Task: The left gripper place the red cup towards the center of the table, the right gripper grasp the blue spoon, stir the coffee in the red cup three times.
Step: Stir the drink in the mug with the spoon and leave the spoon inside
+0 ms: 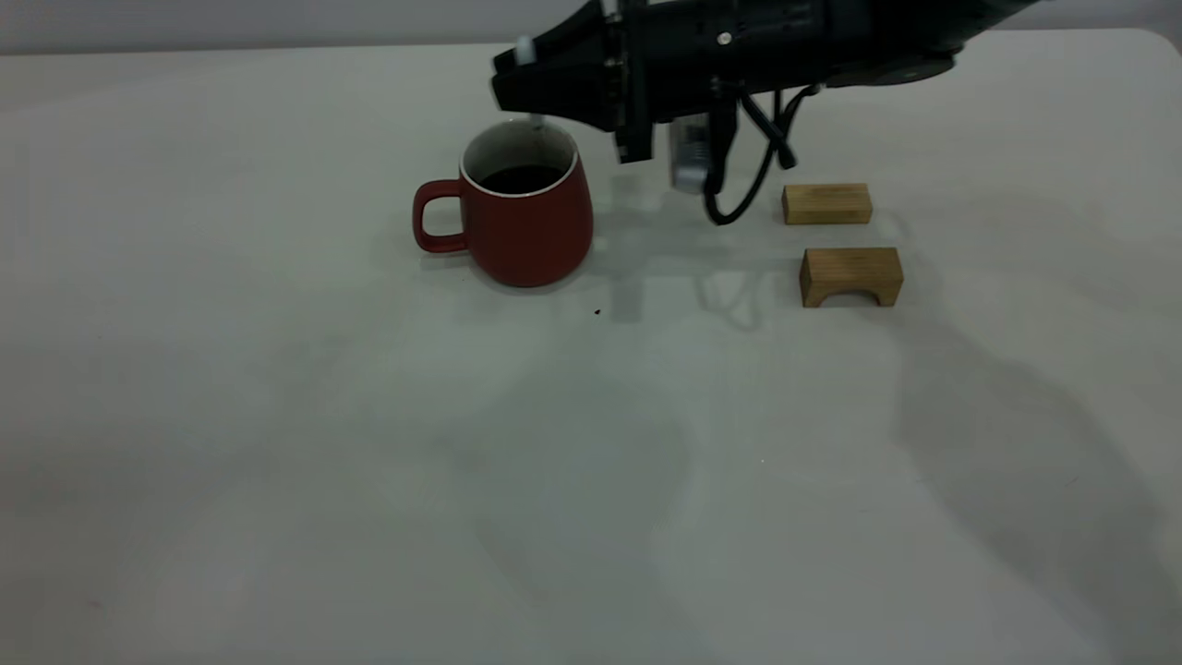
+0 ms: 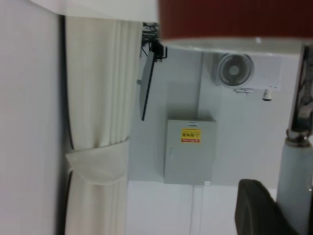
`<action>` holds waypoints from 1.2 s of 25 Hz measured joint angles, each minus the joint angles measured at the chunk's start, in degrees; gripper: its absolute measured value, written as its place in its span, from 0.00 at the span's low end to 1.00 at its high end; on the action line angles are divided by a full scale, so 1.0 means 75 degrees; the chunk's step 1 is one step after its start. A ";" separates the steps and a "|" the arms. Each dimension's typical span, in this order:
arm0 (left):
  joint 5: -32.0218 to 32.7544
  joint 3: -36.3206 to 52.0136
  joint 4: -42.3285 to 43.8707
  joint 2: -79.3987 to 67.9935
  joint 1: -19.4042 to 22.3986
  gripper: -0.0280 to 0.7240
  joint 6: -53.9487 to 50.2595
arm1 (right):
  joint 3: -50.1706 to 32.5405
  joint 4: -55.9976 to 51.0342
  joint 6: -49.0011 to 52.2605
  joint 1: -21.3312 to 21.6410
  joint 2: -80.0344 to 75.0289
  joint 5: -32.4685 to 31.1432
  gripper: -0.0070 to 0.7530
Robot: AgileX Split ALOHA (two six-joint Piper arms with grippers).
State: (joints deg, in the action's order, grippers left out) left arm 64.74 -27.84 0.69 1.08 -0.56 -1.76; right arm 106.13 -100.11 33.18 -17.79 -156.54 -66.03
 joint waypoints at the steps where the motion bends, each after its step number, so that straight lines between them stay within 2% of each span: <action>1: 0.0000 0.0000 0.0000 0.0000 0.0000 0.75 0.0000 | 0.0000 -0.0022 0.0050 -0.0092 0.0007 0.0000 0.18; 8: 0.0000 0.0000 0.0000 0.0000 0.0000 0.75 0.0000 | 0.0509 -0.0038 0.0218 -0.0444 -0.0138 -0.0016 0.18; 11: 0.0000 0.0000 0.0000 0.0000 0.0000 0.75 0.0000 | 0.0646 -0.0044 0.0218 -0.0332 -0.0144 -0.0016 0.18; 18: 0.0000 0.0000 0.0000 0.0000 0.0000 0.75 0.0000 | 0.0586 0.0114 0.0245 0.0360 -0.0150 -0.0018 0.18; 30: 0.0000 0.0000 0.0000 0.0000 0.0000 0.75 0.0000 | 0.0190 0.0282 0.0246 0.0138 -0.0150 -0.0018 0.18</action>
State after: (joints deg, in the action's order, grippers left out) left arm 64.74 -27.84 0.69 1.08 -0.56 -1.76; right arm 107.56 -98.00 35.02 -16.76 -157.67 -66.17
